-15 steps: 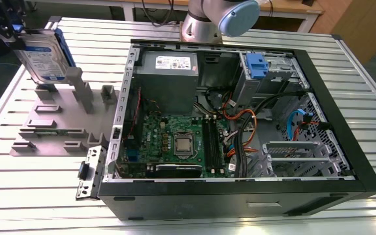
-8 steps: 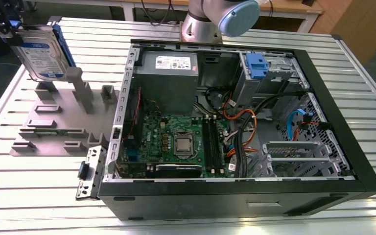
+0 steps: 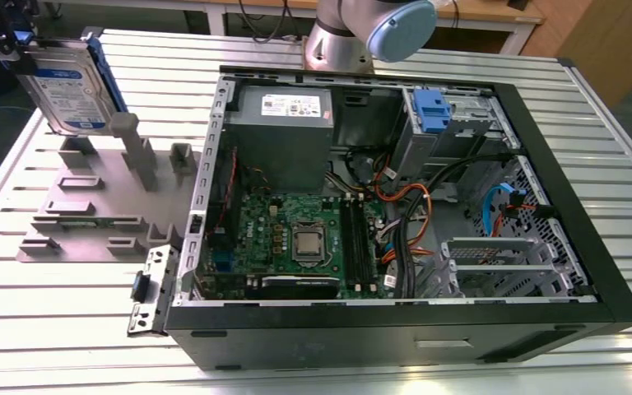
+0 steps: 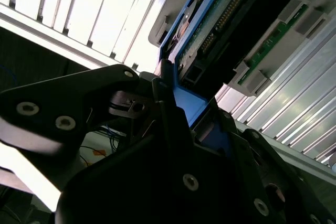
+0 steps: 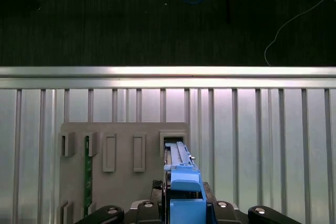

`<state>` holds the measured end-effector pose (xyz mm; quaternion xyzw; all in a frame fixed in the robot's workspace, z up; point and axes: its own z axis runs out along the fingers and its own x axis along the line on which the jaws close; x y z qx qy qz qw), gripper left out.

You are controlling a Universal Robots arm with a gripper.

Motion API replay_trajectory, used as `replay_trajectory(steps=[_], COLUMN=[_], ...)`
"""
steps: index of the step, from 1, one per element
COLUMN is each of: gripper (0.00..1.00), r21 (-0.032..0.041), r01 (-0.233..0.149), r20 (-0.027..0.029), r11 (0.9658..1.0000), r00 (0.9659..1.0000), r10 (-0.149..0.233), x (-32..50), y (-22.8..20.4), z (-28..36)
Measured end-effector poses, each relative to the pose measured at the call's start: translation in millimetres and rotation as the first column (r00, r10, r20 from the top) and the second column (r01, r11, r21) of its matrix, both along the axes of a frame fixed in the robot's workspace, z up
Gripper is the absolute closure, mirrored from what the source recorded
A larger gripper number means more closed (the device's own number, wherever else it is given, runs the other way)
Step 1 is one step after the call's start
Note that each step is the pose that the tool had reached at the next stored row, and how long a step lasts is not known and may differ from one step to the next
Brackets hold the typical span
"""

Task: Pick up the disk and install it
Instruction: 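Pick up the disk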

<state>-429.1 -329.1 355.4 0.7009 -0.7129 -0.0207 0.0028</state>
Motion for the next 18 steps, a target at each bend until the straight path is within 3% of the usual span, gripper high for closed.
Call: replay_trajectory(steps=[18], gripper=[0.64], r21=[0.0001], r01=[0.000], r20=[-0.0001], r11=[1.0000], r00=[1.0000], r10=[0.000], x=[0.0], y=[0.0], z=[7.1])
